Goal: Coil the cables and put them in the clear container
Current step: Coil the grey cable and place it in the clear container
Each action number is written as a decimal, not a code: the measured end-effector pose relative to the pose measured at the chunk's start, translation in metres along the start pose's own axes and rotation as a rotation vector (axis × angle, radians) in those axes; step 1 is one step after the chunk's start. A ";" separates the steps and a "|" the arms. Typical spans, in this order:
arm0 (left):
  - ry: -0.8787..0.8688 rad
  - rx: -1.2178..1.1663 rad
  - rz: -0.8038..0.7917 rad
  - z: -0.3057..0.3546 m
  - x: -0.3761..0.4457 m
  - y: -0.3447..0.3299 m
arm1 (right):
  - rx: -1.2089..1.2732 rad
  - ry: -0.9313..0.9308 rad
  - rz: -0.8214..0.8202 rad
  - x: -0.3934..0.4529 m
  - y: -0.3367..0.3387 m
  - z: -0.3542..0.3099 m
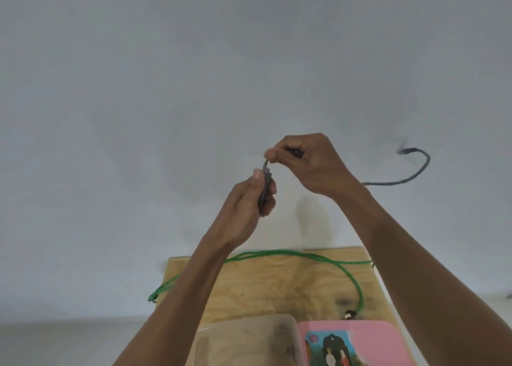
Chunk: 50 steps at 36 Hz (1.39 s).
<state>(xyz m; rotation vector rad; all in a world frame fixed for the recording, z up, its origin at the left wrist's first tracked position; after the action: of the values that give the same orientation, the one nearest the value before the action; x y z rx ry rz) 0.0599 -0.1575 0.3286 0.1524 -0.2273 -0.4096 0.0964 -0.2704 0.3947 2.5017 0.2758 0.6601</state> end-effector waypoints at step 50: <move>0.120 -0.009 -0.170 -0.006 0.001 -0.019 | 0.182 -0.019 -0.076 0.003 0.013 -0.006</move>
<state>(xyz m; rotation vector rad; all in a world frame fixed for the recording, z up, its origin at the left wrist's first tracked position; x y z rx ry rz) 0.0548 -0.1745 0.3190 0.1874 -0.0947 -0.5686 0.0970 -0.2778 0.4078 2.6542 0.4391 0.6038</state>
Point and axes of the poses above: each hand's wrist, its own x-axis towards the middle knuckle, its own y-axis out of the back of the hand, z = x × y, the point moved 10 cm from there along x, towards the middle knuckle, and after that the axes turned 7 degrees about -z, right-handed, at the moved point
